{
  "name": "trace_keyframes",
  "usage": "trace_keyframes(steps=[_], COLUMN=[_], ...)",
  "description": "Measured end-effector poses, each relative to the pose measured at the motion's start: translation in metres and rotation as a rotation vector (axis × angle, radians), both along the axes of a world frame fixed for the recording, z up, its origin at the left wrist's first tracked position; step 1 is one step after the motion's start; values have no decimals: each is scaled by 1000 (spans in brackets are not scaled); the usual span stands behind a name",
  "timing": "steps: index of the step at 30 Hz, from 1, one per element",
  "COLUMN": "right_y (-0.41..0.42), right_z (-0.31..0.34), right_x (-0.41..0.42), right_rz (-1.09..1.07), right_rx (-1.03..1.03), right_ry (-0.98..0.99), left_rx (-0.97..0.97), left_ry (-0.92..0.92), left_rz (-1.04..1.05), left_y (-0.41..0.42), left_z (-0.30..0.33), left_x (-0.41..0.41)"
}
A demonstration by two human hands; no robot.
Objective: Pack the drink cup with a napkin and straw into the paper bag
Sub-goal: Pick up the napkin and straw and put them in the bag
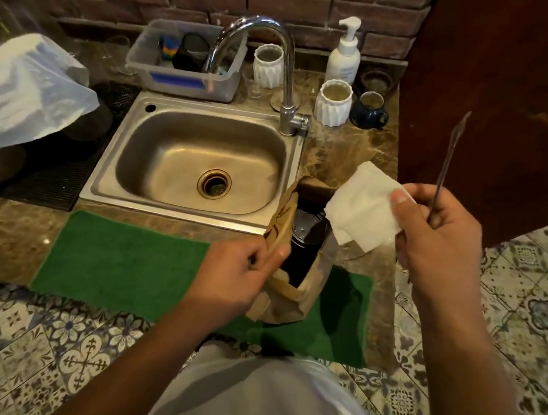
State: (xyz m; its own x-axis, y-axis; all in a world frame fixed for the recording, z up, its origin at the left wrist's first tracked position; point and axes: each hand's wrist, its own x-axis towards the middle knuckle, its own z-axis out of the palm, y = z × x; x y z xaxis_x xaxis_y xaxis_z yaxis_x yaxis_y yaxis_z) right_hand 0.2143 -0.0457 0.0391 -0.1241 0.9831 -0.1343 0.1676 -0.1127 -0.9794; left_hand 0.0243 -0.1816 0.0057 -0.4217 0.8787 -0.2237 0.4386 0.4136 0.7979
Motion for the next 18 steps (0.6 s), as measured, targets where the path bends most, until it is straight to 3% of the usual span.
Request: trace_keyframes(steps=[3,9,14,18], right_y=[0,-15,-24,-18], right_z=[2,-7,-26,-16], right_x=[-14,-46,-54,-46], right_rz=[91,250,522,753], right_rx=[72,91,313,333], right_ry=[-91,-169,-662,-930], left_rx=[48,72,159,161], left_ry=[-316,-454,-472,-540], left_rz=[209,326,337,327], left_y=[-1,-6,-8,-10], left_z=[5,7,1,-3], left_x=[-4,-1,-3,-7])
